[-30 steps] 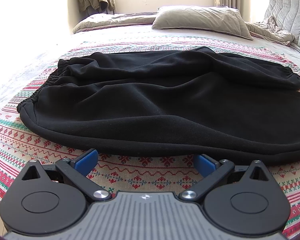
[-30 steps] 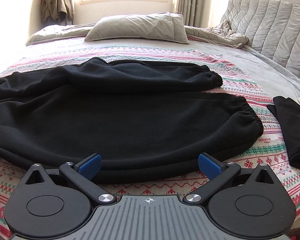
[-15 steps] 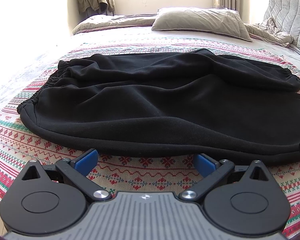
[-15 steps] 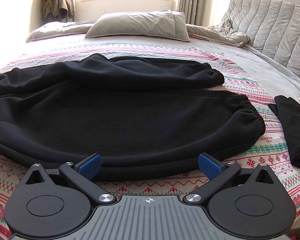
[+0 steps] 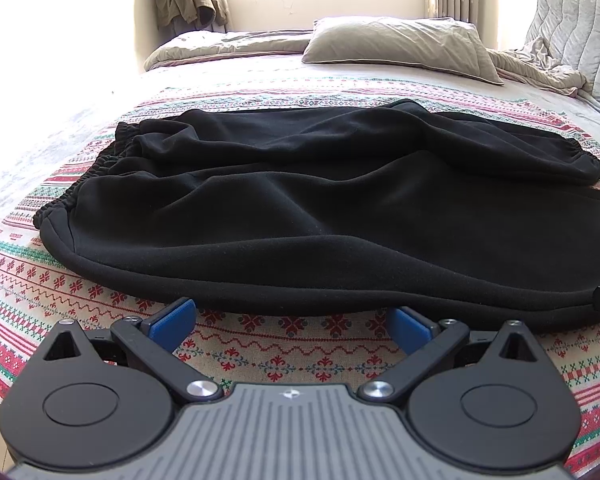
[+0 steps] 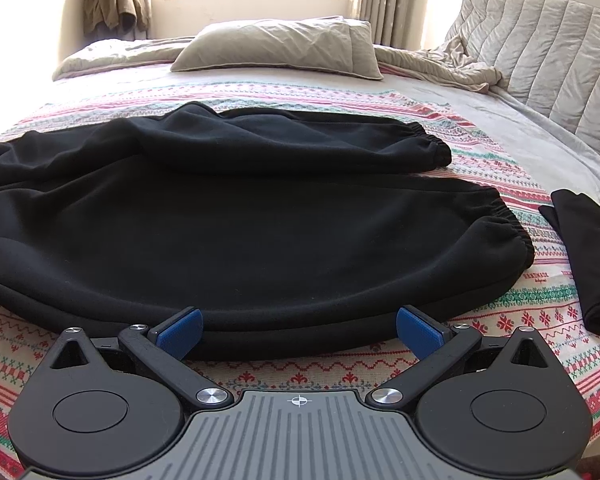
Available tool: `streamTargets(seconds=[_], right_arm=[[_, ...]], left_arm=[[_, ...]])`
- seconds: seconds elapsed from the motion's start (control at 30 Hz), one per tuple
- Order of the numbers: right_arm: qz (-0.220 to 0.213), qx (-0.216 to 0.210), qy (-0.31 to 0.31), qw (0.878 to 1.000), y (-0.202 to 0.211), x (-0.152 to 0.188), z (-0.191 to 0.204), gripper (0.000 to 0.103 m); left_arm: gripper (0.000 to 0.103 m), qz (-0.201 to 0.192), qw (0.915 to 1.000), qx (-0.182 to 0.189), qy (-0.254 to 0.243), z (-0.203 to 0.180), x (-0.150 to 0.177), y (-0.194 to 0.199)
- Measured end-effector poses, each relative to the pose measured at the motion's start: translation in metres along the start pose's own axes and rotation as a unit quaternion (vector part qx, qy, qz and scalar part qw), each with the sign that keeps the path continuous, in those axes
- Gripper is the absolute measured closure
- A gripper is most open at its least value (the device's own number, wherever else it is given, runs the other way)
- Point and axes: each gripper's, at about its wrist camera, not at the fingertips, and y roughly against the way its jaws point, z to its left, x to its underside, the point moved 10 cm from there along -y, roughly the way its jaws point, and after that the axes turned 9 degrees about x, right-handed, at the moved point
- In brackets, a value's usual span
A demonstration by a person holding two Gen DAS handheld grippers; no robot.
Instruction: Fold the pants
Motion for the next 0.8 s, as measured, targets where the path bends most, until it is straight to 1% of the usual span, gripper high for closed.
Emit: streamTargets(seconds=[0.63,0.8], right_arm=[[0.0,0.005,0.001,1.0,-0.004,0.002,-0.001,0.0],[-0.014,0.008,-0.009,1.0,-0.005,0.0,-0.011,0.0]], left_arm=[[0.0,-0.004,1.0,0.0,0.002,0.002,0.0,0.001],[0.0,-0.014,0.9999,0.006,0.001,0.004,-0.001,0.001]])
